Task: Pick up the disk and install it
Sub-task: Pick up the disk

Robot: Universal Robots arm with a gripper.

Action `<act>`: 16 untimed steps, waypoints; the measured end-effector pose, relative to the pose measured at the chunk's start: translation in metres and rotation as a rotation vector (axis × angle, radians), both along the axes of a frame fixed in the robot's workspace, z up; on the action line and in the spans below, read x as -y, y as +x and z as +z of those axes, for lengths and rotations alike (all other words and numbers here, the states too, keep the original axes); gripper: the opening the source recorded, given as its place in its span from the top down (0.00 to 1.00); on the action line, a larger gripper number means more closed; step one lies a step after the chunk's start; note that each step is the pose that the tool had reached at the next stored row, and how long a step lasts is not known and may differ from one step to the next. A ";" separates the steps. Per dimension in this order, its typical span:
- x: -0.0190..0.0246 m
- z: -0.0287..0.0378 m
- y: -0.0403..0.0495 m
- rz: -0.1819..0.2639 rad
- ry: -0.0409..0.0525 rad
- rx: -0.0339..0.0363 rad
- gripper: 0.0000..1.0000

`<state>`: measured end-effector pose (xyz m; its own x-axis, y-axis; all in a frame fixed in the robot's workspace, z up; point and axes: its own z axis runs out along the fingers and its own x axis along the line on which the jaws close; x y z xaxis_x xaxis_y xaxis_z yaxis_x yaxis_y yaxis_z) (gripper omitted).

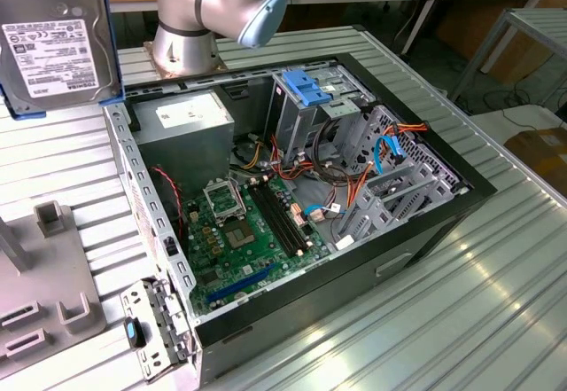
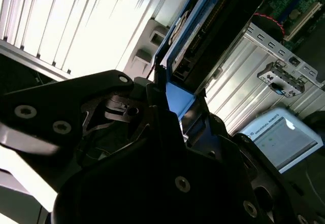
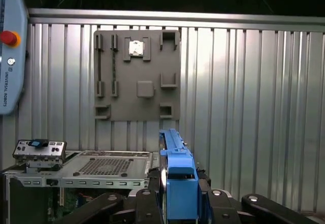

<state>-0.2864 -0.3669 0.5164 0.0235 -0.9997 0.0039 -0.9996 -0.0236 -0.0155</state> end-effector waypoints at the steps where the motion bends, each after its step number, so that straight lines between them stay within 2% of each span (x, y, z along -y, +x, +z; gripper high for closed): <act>1: 0.0000 0.0000 0.0029 0.000 0.0000 0.0000 0.64; 4: 0.0000 0.0001 0.0143 0.000 -0.0001 -0.0001 0.64; 6: 0.0000 0.0000 0.0267 0.000 0.0000 0.0000 0.64; 11: 0.0000 0.0000 0.0473 0.000 0.0000 0.0000 0.64; 12: 0.0000 0.0000 0.0536 0.000 0.0000 -0.0001 0.64; 13: 0.0000 0.0000 0.0651 0.000 0.0000 0.0000 0.64; 16: 0.0000 0.0000 0.0776 0.000 0.0000 0.0000 0.64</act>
